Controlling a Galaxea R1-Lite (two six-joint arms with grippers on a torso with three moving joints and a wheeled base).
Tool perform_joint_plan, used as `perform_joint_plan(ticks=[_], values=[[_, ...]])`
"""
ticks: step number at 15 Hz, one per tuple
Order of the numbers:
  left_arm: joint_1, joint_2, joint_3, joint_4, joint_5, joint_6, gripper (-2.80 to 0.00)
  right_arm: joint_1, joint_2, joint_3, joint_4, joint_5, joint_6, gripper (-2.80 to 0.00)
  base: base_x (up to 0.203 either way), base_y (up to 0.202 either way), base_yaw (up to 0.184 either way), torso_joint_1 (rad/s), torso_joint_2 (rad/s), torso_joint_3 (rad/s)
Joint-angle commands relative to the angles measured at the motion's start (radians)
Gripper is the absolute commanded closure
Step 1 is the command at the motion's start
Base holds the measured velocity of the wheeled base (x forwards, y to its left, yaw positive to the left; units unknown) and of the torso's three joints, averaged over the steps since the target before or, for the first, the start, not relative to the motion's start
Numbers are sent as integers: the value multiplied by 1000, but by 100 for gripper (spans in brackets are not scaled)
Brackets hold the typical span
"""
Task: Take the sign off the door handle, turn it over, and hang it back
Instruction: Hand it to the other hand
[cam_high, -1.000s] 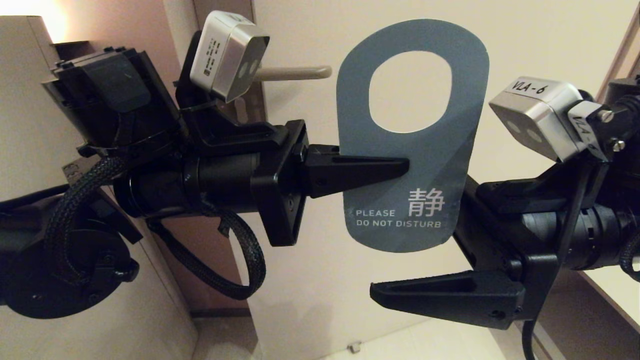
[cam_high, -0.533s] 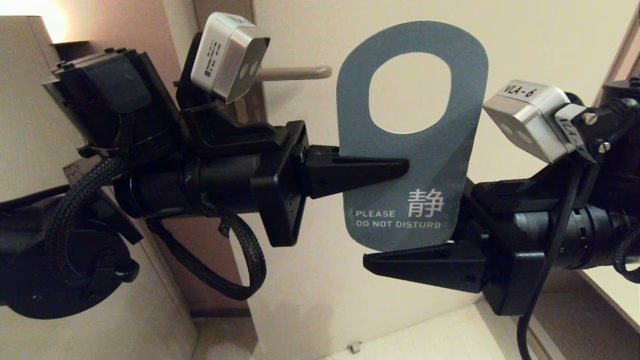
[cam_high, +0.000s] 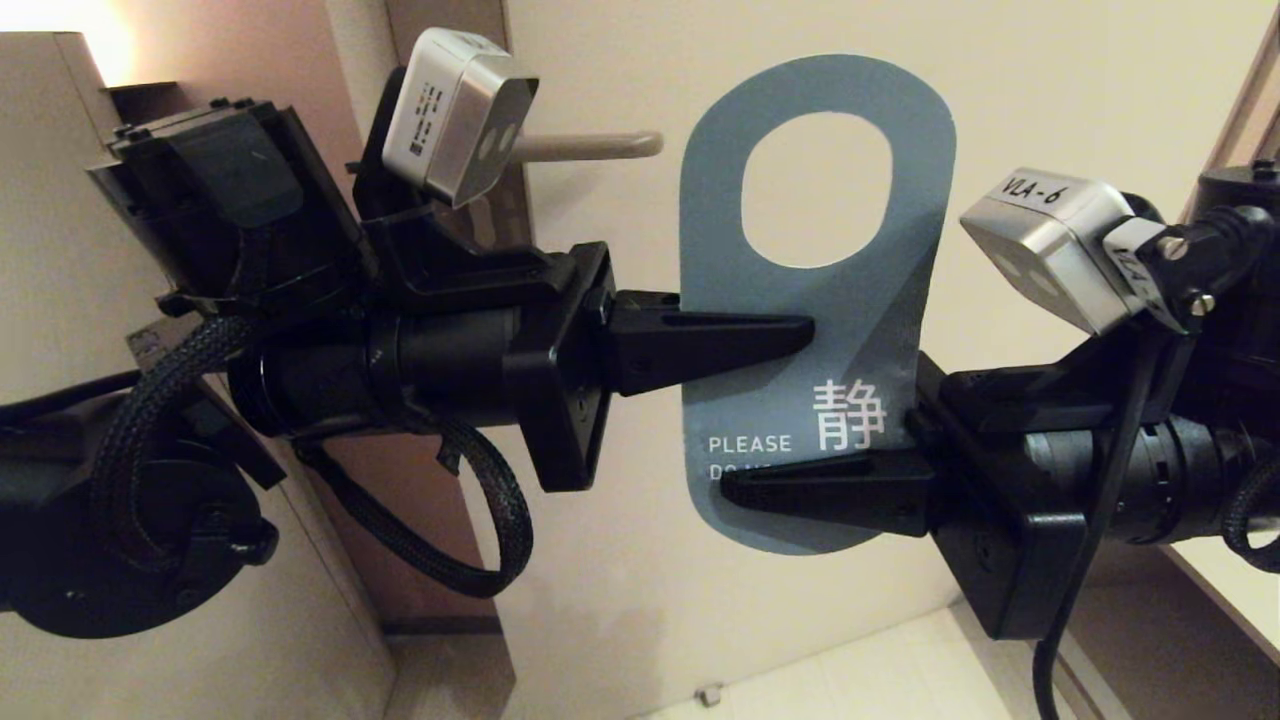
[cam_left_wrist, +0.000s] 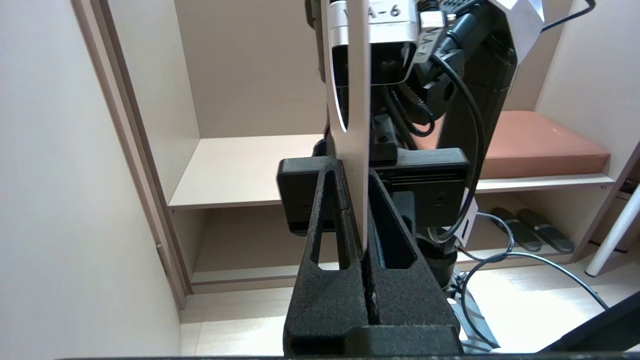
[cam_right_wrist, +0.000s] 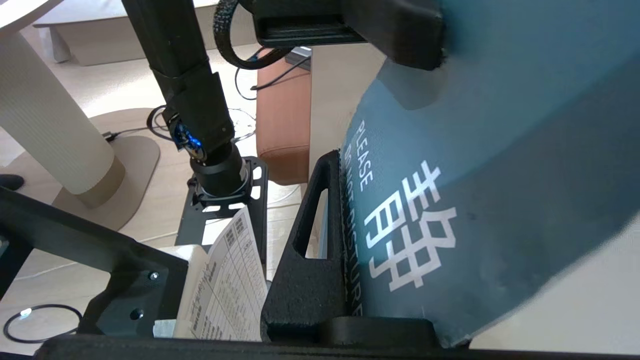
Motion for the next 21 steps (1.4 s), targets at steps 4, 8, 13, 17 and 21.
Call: perform_joint_plan(ticks=[4, 8, 13, 17, 21], values=[[0, -3, 1, -5, -7, -3, 0, 1, 0, 1, -4, 5, 0, 0, 0, 0, 0, 0, 0, 0], [-3, -4, 1, -3, -7, -2, 0, 1, -1, 7, -4, -1, 0, 0, 0, 0, 0, 0, 0, 0], [-3, -15, 9, -5, -6, -3, -280, 1, -3, 12, -4, -15, 0, 0, 0, 0, 0, 0, 0, 0], [-3, -40, 40, -5, -6, -1, -280, -1, -11, 27, -4, -18, -3, 0, 0, 0, 0, 0, 0, 0], [2, -93, 114, -5, 1, 3, -280, 0, -11, 62, -78, -89, 0, 0, 0, 0, 0, 0, 0, 0]])
